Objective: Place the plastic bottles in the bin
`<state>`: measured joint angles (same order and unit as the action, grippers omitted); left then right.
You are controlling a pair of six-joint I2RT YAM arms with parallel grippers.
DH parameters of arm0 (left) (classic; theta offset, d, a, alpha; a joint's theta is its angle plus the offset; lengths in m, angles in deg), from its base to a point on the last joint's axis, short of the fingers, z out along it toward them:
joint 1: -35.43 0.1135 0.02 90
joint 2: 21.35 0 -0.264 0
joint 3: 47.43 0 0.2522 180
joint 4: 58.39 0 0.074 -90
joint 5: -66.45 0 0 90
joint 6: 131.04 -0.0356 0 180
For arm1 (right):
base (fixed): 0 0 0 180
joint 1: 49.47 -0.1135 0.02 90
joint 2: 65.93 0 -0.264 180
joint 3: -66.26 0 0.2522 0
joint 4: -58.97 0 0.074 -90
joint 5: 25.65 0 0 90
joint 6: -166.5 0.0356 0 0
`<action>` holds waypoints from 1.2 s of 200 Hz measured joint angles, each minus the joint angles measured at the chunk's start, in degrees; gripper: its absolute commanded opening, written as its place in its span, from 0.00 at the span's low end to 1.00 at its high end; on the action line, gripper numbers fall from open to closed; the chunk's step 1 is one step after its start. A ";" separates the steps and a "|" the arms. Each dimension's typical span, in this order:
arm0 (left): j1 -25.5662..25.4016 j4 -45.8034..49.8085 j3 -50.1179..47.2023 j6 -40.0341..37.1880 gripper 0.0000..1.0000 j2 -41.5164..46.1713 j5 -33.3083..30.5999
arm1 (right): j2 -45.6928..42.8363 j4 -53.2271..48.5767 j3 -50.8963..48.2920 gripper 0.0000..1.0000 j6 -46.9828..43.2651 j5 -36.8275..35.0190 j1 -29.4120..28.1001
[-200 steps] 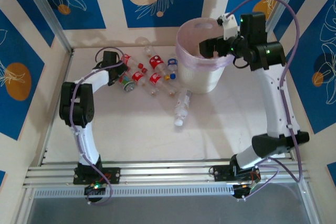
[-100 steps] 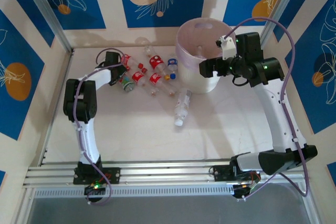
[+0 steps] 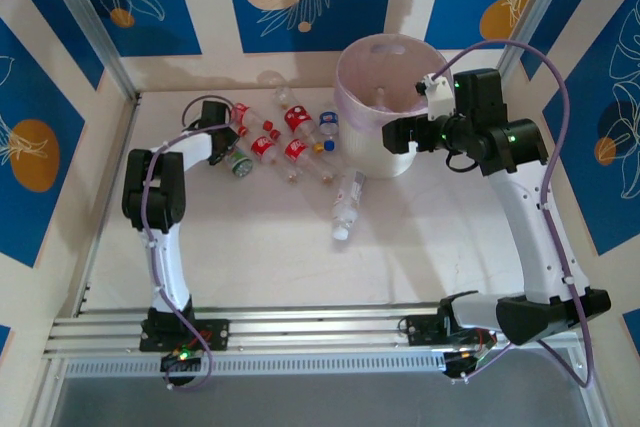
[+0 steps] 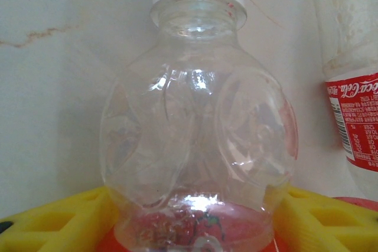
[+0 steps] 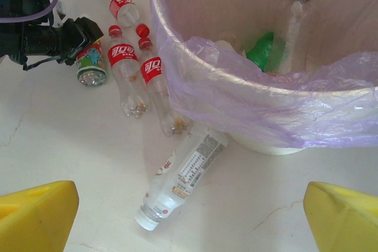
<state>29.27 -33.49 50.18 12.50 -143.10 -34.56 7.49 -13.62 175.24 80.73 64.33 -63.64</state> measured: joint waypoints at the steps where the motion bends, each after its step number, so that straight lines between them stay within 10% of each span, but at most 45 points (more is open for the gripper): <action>1: 0.00 0.00 -0.04 0.00 0.62 0.04 0.00 | -0.02 0.00 -0.02 0.98 0.00 -0.02 -0.02; 129: -9.40 -7.54 -21.18 -0.57 0.50 34.73 21.79 | 3.19 6.51 -7.10 0.95 13.62 -1.88 -25.66; 240: -18.64 -25.42 -38.38 15.76 0.47 46.97 28.98 | 15.13 23.34 -11.96 0.91 25.94 8.63 -27.34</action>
<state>10.63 -58.91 11.80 28.26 -96.13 -5.57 22.62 9.73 163.29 106.68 72.97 -90.99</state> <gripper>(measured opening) 0.566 0.912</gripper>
